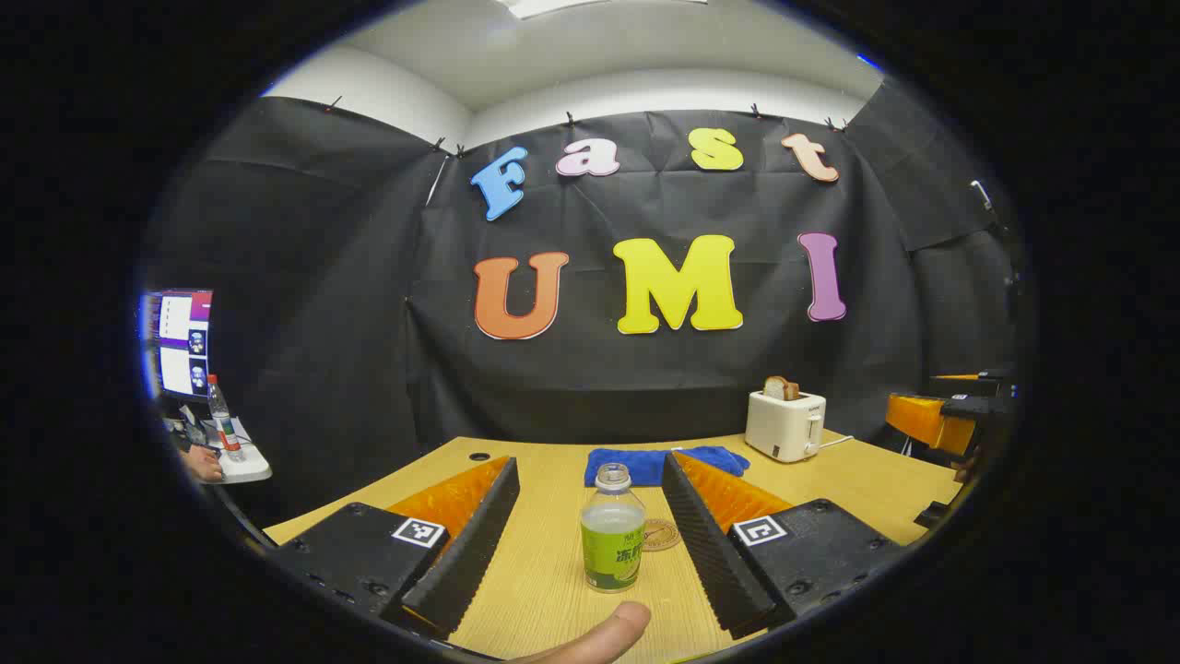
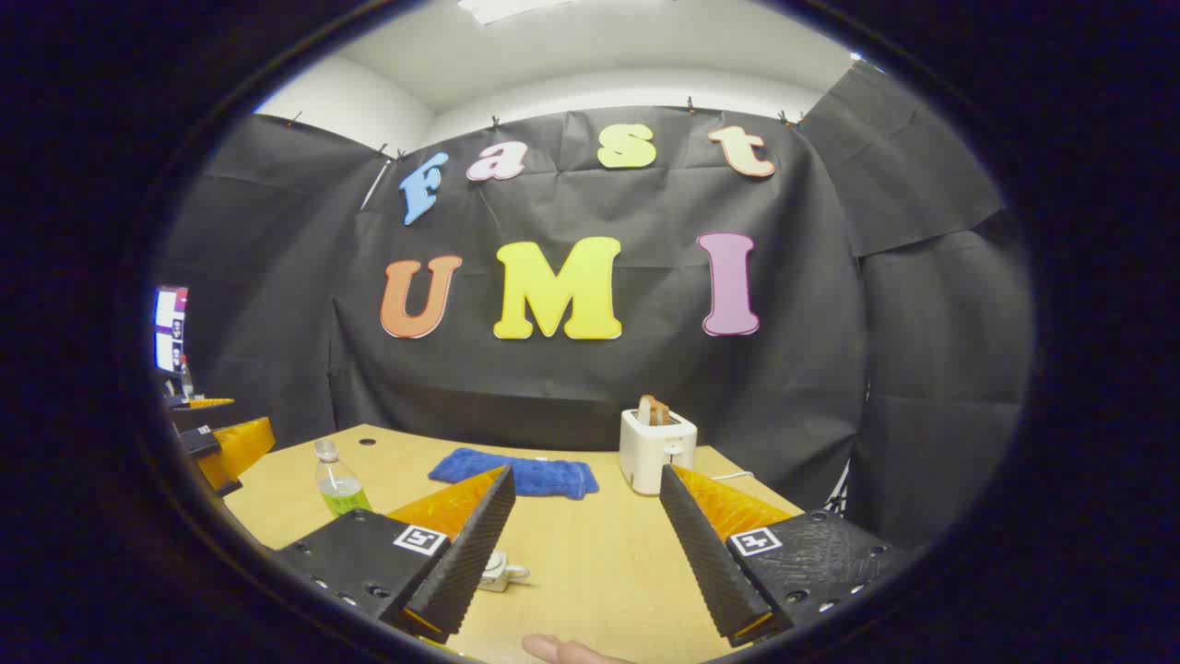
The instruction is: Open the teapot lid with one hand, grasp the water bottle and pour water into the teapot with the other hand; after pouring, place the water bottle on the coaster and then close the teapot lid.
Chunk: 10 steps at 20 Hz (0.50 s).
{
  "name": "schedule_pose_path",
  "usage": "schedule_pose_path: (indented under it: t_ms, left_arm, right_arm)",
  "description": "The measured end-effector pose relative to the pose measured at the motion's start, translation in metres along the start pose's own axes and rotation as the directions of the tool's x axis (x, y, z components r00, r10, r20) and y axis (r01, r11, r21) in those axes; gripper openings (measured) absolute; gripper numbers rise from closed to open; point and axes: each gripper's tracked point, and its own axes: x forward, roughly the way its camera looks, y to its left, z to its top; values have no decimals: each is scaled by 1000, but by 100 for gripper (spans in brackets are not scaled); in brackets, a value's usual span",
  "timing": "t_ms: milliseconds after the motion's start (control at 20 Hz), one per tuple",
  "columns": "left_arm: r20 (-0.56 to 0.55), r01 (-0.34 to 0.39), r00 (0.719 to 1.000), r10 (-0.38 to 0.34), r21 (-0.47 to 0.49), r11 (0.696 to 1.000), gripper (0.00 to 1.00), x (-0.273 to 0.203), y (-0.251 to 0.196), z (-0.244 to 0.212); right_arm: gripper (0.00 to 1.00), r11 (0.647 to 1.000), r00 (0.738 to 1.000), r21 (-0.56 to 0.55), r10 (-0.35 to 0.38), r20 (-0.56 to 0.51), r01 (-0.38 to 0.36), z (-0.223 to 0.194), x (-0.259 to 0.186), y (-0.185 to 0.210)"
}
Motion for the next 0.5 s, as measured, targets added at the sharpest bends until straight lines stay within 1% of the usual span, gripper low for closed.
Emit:
schedule_pose_path:
  t_ms: [100, 200, 250, 350, 400, 450, 500]
  left_arm:
    - [-2, -4, 1000, 4, 10, 1000, 97, 0, 0, 0]
    - [1, 0, 1000, 0, 9, 1000, 98, 0, 0, 0]
    - [4, -2, 1000, 2, 5, 1000, 98, -1, 1, 0]
    - [-6, -1, 1000, 1, 3, 1000, 98, 0, 1, -3]
    - [-10, -5, 1000, 5, 4, 1000, 98, 0, 2, -4]
    - [-14, -8, 1000, 8, 5, 1000, 98, 1, 2, -5]
    - [-17, -10, 1000, 10, 7, 1000, 98, 1, 2, -5]
  right_arm:
    - [95, 1000, 1000, -4, -15, 12, 15, 1, -2, -4]
    - [95, 1000, 1000, 15, -2, 8, 2, 0, -1, -2]
    - [97, 1000, 1000, 21, 10, 3, -10, -1, 0, 0]
    - [93, 1000, 1000, 20, 13, -15, -13, -7, 4, -1]
    - [97, 1000, 1000, 21, 12, -20, -12, -8, 5, -2]
    - [95, 1000, 1000, 20, 11, -22, -11, -9, 6, -2]
    - [95, 1000, 1000, 20, 7, -24, -7, -10, 7, -3]
